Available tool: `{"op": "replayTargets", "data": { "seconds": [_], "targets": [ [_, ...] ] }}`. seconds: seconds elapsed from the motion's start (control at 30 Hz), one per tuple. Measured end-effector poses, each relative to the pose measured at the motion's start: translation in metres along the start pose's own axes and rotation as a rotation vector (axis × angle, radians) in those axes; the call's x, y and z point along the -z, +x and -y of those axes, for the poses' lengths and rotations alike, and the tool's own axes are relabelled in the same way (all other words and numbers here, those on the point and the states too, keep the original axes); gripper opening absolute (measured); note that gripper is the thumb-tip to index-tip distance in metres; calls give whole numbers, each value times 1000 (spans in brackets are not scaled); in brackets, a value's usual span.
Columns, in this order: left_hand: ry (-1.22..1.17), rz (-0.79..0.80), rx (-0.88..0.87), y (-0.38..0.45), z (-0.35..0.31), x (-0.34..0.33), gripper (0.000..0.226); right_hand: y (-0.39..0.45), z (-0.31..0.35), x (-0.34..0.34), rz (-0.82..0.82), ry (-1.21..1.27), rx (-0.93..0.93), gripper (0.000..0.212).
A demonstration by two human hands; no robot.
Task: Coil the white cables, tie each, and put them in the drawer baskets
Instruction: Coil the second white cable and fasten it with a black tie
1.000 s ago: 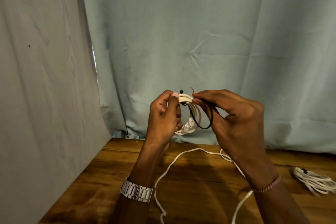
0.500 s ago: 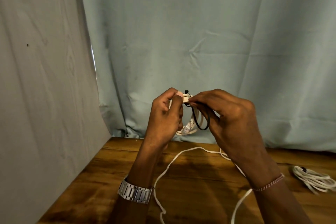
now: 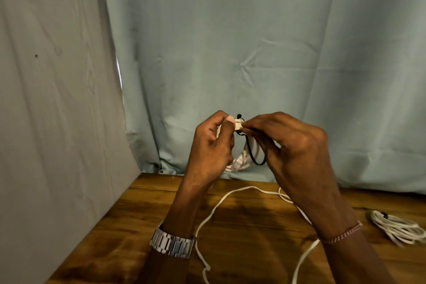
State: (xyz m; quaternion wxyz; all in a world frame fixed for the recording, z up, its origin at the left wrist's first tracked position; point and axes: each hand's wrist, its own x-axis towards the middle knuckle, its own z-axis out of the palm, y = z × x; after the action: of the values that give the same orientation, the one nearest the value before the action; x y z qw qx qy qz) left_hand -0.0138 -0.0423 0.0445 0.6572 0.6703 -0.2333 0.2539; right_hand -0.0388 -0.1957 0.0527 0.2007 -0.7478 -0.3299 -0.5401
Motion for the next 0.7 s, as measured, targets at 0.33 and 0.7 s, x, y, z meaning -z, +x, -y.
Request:
{"op": "replayTargets", "data": {
  "seconds": [0.33,0.7],
  "targets": [
    [176,-6,-103,0,2,-1,25,1,0,2,20,-9,-17,22],
    [128,-16,-57,0,2,-1,24,1,1,3,0,-18,-18,21]
  ]
}}
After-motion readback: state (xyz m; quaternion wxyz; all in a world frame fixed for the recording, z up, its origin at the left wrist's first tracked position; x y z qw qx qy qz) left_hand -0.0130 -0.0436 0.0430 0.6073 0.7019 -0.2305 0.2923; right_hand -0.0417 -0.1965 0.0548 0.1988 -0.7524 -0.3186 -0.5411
